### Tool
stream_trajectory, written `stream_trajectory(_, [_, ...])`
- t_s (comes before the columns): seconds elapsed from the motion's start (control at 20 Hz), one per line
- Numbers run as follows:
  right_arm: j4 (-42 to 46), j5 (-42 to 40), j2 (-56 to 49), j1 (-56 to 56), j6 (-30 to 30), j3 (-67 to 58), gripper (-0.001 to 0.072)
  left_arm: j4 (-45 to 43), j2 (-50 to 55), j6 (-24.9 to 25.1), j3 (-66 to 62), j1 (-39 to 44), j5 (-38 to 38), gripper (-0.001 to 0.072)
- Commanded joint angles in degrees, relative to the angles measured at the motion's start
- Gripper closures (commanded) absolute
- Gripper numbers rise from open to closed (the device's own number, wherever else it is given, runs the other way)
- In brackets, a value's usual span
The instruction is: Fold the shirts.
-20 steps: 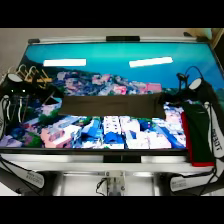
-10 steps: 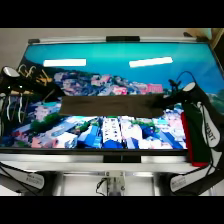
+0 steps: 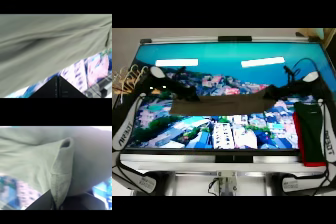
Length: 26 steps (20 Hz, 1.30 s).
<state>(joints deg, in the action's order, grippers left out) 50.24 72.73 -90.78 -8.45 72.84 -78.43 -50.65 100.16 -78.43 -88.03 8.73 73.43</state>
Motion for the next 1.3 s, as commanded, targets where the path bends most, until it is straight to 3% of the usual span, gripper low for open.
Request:
stream_trajectory(0.0, [-1.11, 8.68, 7.89, 0.09, 4.61, -3.98, 0.0648, 7.08, 2.62, 0.39, -0.02, 9.86, -10.14, 0.0677])
stream_trajectory(0.3, [-1.14, 14.38, 19.93, 0.09, 10.25, -5.01, 0.0647, 21.44, 8.24, 0.31, -0.04, 23.78, -24.3, 0.0678])
stream_trajectory(0.6, [-1.31, 14.75, 24.79, 0.11, 13.9, -5.01, 0.0648, 29.29, 12.33, 2.69, -1.62, 28.33, -26.88, 0.0678])
stream_trajectory(0.7, [-2.19, 14.36, 23.8, 0.31, 13.97, -5.01, 0.0647, 28.22, 10.86, 3.02, -1.68, 25.03, -25.62, 0.068])
stream_trajectory(0.9, [-1.99, 8.26, 19.41, 7.8, 12.96, -5.01, 0.0648, 14.86, 2.56, 1.62, -1.68, 13.7, -18.01, 0.068])
stream_trajectory(1.1, [-5.14, -4.74, 10.8, 20.72, 9.18, -5.03, 0.0648, 8.5, -6.47, 1.2, -1.68, 0.59, -7.26, 0.068])
stream_trajectory(1.25, [-11.41, -15.85, 1.88, 29.11, 6.23, -6.86, 0.0648, 7.08, -12.17, 0.44, -1.66, -8.61, -4.7, 0.0679])
